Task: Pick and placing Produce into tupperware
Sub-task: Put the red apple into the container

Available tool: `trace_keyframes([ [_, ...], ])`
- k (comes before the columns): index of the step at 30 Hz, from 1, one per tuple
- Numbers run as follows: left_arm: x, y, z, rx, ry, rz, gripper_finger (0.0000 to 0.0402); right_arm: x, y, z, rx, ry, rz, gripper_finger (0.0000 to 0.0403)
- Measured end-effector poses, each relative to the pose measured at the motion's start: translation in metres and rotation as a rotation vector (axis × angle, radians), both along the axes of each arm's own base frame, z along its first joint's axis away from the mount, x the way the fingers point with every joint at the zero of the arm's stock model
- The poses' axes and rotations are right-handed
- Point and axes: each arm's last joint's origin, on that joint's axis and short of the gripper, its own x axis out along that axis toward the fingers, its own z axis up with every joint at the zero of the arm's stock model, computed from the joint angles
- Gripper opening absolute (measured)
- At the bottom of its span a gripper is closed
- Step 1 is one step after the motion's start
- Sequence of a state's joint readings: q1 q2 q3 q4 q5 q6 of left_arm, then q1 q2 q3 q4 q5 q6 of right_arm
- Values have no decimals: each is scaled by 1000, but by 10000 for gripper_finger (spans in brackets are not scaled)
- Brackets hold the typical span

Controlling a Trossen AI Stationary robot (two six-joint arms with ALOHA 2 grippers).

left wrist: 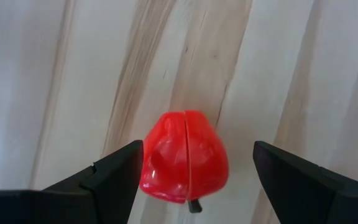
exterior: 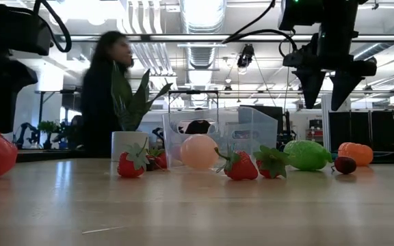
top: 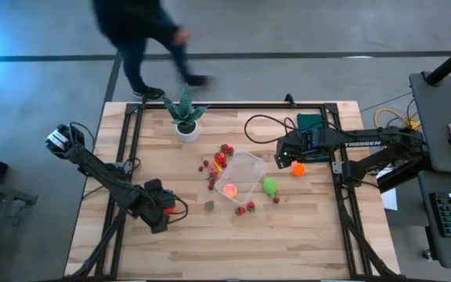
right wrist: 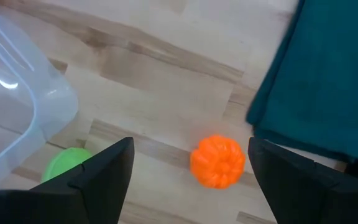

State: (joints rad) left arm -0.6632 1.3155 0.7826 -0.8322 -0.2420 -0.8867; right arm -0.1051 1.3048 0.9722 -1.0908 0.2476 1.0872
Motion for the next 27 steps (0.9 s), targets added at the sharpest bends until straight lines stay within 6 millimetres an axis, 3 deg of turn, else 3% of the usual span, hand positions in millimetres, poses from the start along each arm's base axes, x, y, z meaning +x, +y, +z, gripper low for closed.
trace_keyframes([
  [17,7,-5,-30,100,126,-1,288,0,0,0,-16,-1,-5,303],
  [27,8,-6,-32,104,129,3,270,0,0,0,-17,3,4,303],
])
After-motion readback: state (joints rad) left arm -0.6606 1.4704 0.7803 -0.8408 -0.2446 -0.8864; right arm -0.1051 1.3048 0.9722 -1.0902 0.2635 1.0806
